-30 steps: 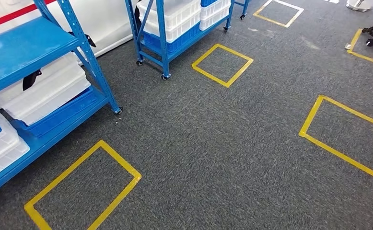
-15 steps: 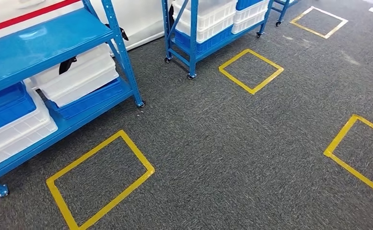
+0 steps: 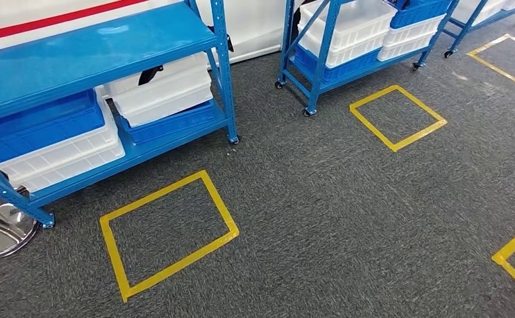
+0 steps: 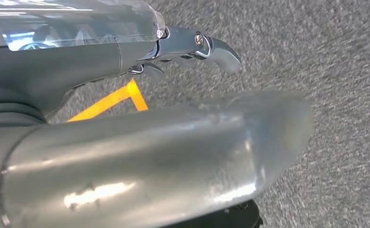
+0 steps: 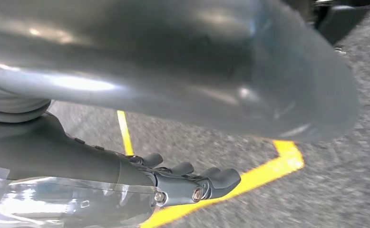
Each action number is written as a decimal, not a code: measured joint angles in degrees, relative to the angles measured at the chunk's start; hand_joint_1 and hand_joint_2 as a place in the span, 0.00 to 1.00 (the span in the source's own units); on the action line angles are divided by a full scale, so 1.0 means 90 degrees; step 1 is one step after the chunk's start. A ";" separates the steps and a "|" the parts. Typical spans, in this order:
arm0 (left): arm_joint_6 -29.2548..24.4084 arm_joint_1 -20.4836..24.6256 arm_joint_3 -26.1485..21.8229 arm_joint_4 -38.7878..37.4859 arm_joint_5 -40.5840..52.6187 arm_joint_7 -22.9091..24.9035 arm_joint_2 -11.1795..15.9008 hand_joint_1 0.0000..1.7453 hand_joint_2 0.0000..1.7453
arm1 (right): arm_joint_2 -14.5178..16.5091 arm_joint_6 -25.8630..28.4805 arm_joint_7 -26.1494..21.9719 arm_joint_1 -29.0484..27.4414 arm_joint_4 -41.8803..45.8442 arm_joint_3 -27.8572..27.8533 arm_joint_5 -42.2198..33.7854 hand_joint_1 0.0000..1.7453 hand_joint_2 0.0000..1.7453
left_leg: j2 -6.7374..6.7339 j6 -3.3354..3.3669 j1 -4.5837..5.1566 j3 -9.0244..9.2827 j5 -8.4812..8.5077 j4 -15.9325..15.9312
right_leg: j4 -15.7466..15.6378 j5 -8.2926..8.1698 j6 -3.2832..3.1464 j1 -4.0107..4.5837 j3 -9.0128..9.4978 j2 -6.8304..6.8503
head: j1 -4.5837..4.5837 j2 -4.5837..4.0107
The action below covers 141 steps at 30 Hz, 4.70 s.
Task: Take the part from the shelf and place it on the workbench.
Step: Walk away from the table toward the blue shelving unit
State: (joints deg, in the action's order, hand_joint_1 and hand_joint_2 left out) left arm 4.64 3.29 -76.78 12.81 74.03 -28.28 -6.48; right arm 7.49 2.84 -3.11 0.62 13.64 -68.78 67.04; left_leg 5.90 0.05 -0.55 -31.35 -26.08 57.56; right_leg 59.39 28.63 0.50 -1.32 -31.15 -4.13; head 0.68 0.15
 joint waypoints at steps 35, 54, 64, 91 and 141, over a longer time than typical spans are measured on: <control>0.0237 -0.0017 -0.0007 0.0000 -0.0006 -0.0086 -0.0036 0.00 0.00 | -0.0047 0.0435 0.0280 0.0061 0.0003 -0.0294 -0.0008 0.00 0.00 | -0.0333 -0.0199 -0.0034 -0.0035 -0.0233 0.0155 | -0.0071 0.0073 -0.0129 0.0003 0.0002 0.0380 | -0.0033 0.0000; 0.0256 -0.0041 -0.0005 0.0000 0.0039 -0.0084 -0.0053 0.00 0.00 | -0.0055 0.0183 0.0299 0.0067 0.0001 -0.0423 -0.0030 0.00 0.00 | -0.0630 0.0264 0.0070 0.0160 -0.0017 -0.0153 | 0.1537 0.0659 0.0090 0.0064 -0.0304 0.0484 | -0.0051 0.0002; 0.0234 -0.0050 -0.0008 0.0000 0.0038 -0.0037 -0.0090 0.00 0.00 | -0.0064 0.0088 0.0280 -0.0007 0.0001 -0.0441 0.0015 0.00 0.00 | -0.0504 -0.0033 0.0078 0.1015 -0.0755 0.0019 | 0.0153 -0.0528 -0.0114 0.0063 -0.0743 0.0481 | -0.0023 0.0002; 0.0237 -0.0080 -0.0056 0.0000 0.0039 -0.0003 -0.0112 0.00 0.00 | -0.0043 0.0088 0.0212 -0.0021 -0.0005 -0.0553 0.0140 0.00 0.00 | -0.0532 0.0175 0.0080 0.0646 -0.0585 -0.0007 | 0.0405 -0.0151 0.0056 0.0051 -0.0782 0.0456 | -0.0012 0.0001; 0.0122 -0.0071 -0.0060 -0.0005 0.0156 0.0021 -0.0146 0.00 0.00 | -0.0050 0.0011 0.0216 0.0030 0.0012 -0.0679 0.0294 0.00 0.00 | -0.0624 0.0068 0.0012 -0.0367 0.0116 0.0233 | -0.0133 0.0385 -0.0009 0.0053 0.0436 0.0410 | -0.0167 0.0001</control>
State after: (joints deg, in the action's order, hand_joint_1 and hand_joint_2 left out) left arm 5.74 2.65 -77.32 12.76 75.44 -28.10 -7.79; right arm 7.04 2.94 -1.17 0.90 13.75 -74.90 69.69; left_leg 0.28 0.66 -0.44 -34.65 -25.04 59.65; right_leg 58.20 32.09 0.42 -0.85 -27.22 -0.44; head -0.83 0.16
